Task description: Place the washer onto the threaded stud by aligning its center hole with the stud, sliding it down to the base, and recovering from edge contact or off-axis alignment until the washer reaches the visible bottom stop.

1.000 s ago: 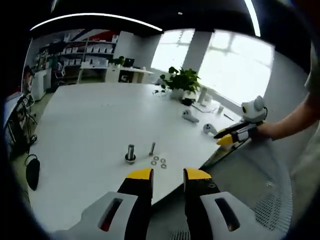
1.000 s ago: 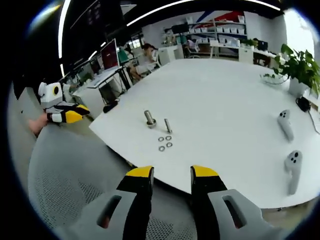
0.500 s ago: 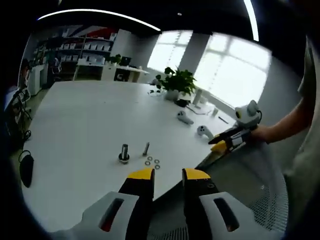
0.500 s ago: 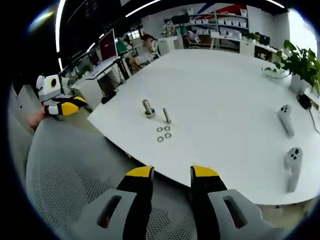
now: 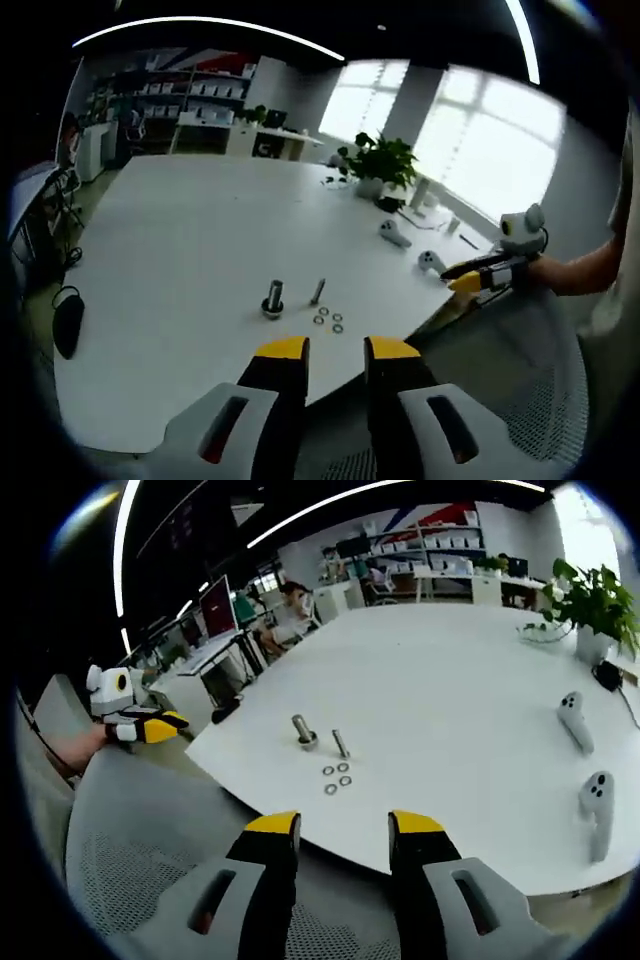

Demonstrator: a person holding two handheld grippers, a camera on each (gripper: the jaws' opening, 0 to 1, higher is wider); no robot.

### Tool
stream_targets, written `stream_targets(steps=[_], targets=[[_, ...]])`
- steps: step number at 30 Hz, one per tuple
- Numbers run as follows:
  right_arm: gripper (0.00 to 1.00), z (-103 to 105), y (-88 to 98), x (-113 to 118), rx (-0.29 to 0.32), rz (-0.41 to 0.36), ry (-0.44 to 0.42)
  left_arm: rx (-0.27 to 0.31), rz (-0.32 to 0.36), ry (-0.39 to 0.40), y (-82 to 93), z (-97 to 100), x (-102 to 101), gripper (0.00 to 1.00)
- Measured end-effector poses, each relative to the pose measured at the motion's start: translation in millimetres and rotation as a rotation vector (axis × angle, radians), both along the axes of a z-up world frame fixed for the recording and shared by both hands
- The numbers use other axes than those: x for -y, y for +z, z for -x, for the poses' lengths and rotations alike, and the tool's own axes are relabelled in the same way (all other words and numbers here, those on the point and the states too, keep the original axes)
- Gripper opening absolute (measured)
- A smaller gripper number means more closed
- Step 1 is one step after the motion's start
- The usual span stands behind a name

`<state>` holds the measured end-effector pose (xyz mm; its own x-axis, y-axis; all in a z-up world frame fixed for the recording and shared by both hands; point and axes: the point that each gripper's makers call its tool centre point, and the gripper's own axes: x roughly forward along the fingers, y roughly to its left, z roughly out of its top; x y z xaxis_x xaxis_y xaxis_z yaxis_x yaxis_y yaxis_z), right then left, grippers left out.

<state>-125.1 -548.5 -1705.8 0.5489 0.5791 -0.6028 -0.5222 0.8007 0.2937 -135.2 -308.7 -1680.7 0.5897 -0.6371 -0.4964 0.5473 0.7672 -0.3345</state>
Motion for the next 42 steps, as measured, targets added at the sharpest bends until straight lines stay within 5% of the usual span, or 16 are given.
stream_targets(steps=[6,13,18,21,26,30,32,38,42], targets=[[0.44,2.7,0.2,-9.1,0.005,0.007,0.06,0.002,-0.011,0.014,0.1,-0.7,-3.3,0.23],[0.45,32.3,-19.5,-30.0,-0.137,0.05,0.275,-0.008,-0.041,0.001,-3.3,1.7,-3.2,0.23],[0.44,20.9,-20.2,-30.5,-0.173,0.02,0.284,-0.019,-0.055,0.027,-6.5,0.6,-8.5,0.24],[0.42,5.2,-16.4,-25.4,-0.102,0.078,0.317,-0.019,-0.053,0.036,-6.3,0.2,-10.2,0.24],[0.42,-12.3,-17.4,-21.9,-0.073,0.11,0.326,-0.033,-0.082,0.027,-10.7,2.4,-10.4,0.25],[0.42,-26.3,-30.8,-27.9,-0.047,0.194,0.385,-0.023,-0.07,0.066,-8.0,1.0,-15.9,0.25],[0.41,-21.7,-42.5,-36.3,-0.105,0.23,0.46,-0.023,-0.066,0.073,-7.7,0.0,-16.1,0.26],[0.35,-32.9,-67.6,-56.4,-0.106,0.296,0.533,-0.031,-0.068,0.079,-9.4,-0.3,-18.0,0.26],[0.39,-39.6,-75.8,-73.9,-0.127,0.259,0.524,-0.049,-0.069,0.084,-12.9,0.2,-19.0,0.28]])
